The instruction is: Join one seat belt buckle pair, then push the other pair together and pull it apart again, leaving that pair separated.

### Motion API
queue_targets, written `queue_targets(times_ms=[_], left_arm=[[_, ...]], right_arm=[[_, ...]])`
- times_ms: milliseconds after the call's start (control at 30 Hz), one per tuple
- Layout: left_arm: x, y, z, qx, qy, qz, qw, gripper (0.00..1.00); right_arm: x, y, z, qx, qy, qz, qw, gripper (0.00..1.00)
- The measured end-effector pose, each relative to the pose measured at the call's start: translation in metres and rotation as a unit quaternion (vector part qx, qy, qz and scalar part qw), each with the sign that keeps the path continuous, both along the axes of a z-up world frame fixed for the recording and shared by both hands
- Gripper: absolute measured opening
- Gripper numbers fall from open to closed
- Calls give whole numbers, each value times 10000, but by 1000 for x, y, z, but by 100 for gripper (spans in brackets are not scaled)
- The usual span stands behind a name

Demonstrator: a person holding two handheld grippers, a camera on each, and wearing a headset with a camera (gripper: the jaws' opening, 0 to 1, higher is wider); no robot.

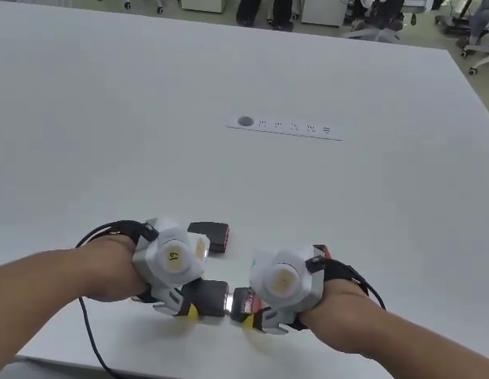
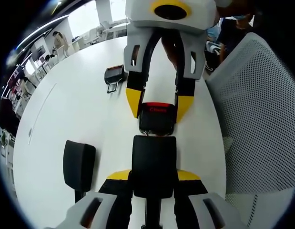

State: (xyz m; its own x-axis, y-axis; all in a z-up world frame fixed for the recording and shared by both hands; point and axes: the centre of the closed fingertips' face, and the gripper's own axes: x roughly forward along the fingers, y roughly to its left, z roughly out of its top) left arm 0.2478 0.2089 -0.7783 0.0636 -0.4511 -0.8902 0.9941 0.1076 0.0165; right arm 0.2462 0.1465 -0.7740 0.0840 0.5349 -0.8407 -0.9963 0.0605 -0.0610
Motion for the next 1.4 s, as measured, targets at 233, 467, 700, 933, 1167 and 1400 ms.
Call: queue_targets(times_ms=[233, 467, 700, 933, 1167, 1400], left_arm=[[0, 0, 0, 24, -27, -47, 10000, 33], [0, 0, 1, 29, -24, -21, 10000, 34], [0, 1, 1, 38, 1, 99, 9999, 34], [2, 6, 1, -32, 47, 219, 9997, 37], [5, 1, 25, -305, -60, 438, 9986, 40], [9, 3, 41, -440, -125, 570, 9973, 41]], right_arm=[[1, -1, -2, -116, -69, 142, 9998, 30], [2, -1, -2, -108, -77, 104, 9999, 31], [1, -1, 0, -89, -79, 78, 9999, 32], [1, 0, 2, -56, -99, 88, 9999, 33], [3, 1, 9, 149, -4, -49, 9999, 32], [6, 1, 34, 347, -92, -59, 9993, 30]])
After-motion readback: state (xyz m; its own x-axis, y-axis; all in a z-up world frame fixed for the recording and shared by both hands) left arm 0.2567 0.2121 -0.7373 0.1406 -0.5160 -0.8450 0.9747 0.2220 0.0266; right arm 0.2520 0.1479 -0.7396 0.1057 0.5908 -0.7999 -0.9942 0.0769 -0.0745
